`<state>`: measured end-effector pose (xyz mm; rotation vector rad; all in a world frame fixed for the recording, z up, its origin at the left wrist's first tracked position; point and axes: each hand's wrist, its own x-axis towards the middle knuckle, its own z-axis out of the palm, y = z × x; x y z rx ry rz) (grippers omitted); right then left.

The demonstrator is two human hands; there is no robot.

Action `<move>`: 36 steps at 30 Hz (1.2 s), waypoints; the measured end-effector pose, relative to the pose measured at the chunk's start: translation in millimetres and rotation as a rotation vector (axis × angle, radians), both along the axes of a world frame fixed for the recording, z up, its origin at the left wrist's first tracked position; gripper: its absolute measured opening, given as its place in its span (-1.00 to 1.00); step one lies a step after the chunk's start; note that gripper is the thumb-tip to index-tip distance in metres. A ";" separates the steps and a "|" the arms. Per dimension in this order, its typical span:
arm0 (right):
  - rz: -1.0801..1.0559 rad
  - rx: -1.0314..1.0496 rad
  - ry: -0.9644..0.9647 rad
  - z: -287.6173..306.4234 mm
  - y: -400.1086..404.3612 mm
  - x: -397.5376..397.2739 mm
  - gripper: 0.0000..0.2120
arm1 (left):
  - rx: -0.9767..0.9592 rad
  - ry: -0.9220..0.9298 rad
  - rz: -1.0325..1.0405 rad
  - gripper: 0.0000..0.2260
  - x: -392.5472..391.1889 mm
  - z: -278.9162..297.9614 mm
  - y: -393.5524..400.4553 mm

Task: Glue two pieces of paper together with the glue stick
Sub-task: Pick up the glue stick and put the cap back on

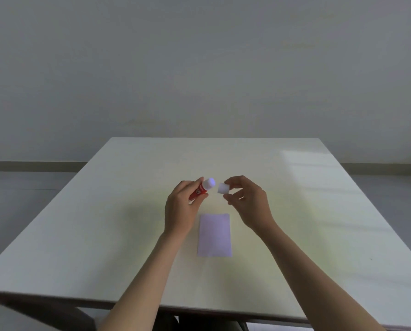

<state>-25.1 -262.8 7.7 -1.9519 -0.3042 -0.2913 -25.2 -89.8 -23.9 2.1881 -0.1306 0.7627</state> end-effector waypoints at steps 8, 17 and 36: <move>0.008 -0.046 -0.049 4.7 -3.2 -2.4 -0.77 | 0.130 -0.020 -0.015 -0.64 -14.5 5.9 -4.4; 0.042 -0.246 -0.049 13.3 0.9 -4.4 -0.84 | 0.345 -0.050 0.001 -0.70 -23.9 21.7 -7.5; 0.104 -0.375 0.040 15.6 -5.6 -4.4 -0.77 | 0.315 0.029 -0.009 -0.73 -29.6 27.4 -14.2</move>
